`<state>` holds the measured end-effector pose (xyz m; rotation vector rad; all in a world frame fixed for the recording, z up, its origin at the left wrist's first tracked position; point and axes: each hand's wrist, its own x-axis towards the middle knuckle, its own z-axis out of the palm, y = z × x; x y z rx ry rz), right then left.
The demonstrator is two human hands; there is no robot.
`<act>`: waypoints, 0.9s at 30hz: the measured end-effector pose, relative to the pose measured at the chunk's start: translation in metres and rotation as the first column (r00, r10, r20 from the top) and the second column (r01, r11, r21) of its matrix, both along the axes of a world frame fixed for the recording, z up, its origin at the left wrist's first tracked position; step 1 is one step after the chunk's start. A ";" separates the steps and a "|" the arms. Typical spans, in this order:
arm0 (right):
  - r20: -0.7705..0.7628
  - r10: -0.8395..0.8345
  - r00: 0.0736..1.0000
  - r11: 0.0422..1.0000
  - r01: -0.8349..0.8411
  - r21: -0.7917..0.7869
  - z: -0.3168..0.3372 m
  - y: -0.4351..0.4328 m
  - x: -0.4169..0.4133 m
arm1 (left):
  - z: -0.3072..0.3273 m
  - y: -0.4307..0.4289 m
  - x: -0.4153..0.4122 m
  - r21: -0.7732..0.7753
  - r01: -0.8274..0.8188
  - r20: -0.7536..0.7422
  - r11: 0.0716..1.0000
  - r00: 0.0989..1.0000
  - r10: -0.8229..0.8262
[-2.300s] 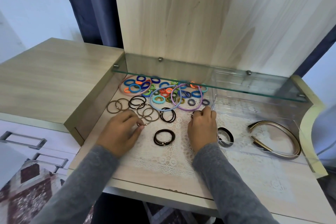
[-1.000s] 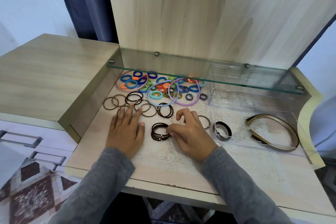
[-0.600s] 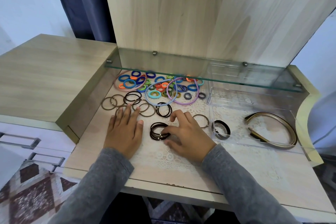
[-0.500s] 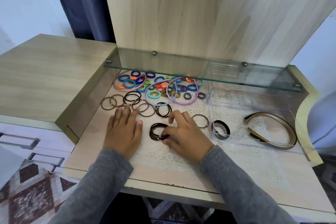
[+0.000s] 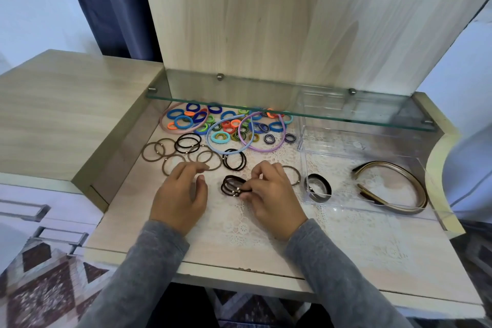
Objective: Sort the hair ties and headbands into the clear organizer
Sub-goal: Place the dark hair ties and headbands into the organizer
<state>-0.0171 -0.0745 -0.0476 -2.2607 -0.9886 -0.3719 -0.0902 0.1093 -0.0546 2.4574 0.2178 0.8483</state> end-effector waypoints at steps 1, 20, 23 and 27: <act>-0.072 -0.035 0.997 0.997 0.040 0.071 0.000 -0.001 0.002 | 0.001 -0.004 0.003 -0.147 0.006 0.033 0.989 0.999 -0.001; -0.594 0.119 0.796 0.767 0.306 0.564 0.000 0.006 -0.004 | 0.036 -0.072 0.034 -0.987 0.104 0.115 -0.121 0.990 -0.087; -0.592 0.149 0.792 0.775 0.278 0.567 -0.001 0.005 -0.004 | 0.036 -0.073 0.031 -0.981 0.160 0.176 -0.107 0.970 -0.167; -0.572 0.173 0.802 0.776 0.248 0.581 -0.006 0.005 -0.003 | 0.036 -0.072 0.032 -0.980 0.151 0.176 -0.131 0.964 -0.198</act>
